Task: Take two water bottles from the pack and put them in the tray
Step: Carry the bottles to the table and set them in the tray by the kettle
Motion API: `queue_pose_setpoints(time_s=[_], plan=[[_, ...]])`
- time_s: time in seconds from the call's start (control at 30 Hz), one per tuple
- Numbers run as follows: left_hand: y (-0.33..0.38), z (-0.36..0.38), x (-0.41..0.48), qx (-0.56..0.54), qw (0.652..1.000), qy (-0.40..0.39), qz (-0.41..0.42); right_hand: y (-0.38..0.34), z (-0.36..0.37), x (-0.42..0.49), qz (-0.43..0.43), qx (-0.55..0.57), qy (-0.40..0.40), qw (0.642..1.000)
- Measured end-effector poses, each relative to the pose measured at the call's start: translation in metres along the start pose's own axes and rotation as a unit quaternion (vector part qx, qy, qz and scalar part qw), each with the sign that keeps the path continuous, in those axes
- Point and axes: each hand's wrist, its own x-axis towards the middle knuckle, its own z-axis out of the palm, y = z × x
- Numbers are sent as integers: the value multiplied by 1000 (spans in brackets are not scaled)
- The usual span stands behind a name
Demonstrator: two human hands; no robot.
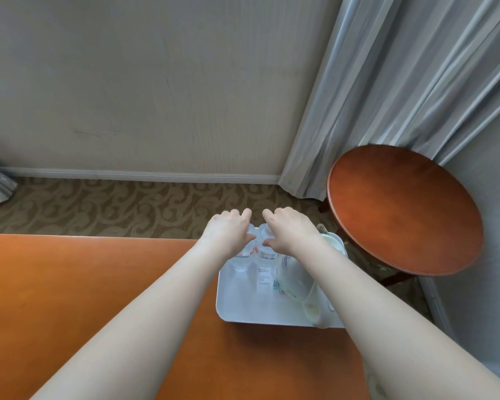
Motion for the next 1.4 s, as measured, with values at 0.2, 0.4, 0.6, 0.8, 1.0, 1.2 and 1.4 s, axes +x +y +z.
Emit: queue_pose_setpoints(time_s=[0.2, 0.4, 0.6, 0.8, 1.0, 1.2, 1.4], plan=[[-15, -15, 2, 15, 998, -45, 30, 2, -9, 2, -57, -83, -24, 995], [-22, -22, 8, 53, 990, -45, 125, 1, -6, 9, -84, -93, -16, 992], [-26, -19, 10, 18, 995, -19, 96, 2, -5, 11, -24, -20, 9, 999], [-14, -11, 11, -18, 1000, 18, 4, -1, 2, 13, 60, 63, 59, 994], [-5, -9, 15, -48, 997, 22, -53, -5, 6, 16, 113, 105, 85, 984], [-3, -6, 15, -81, 993, 20, -81, -4, 9, 16, 112, 111, 94, 983], [-4, -4, 15, -96, 991, 24, -88, -4, 10, 15, 108, 105, 89, 985]])
